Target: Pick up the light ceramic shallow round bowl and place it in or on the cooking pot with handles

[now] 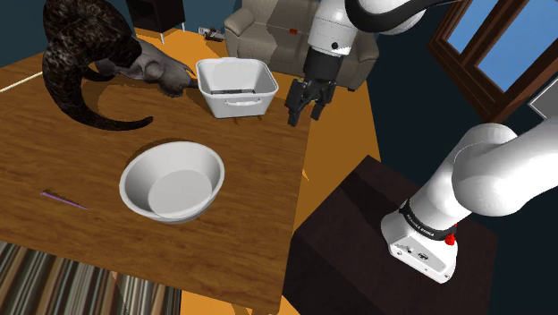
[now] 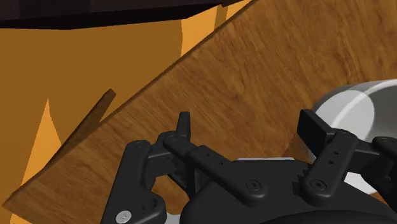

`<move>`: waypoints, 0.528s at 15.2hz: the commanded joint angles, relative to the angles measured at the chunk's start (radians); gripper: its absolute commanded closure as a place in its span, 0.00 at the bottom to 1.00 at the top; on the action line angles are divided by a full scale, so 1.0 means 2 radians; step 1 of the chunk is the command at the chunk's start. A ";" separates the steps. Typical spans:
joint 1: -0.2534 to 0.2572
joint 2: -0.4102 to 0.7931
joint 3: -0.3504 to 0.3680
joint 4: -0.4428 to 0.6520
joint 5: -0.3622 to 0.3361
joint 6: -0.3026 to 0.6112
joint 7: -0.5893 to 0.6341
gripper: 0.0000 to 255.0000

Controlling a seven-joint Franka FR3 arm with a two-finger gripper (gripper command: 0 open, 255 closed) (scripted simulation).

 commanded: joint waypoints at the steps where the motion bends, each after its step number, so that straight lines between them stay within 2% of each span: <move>1: 0.006 0.032 0.012 0.012 0.012 0.029 0.011 0.00; 8: 0.023 0.151 0.050 0.061 0.037 0.131 0.043 0.00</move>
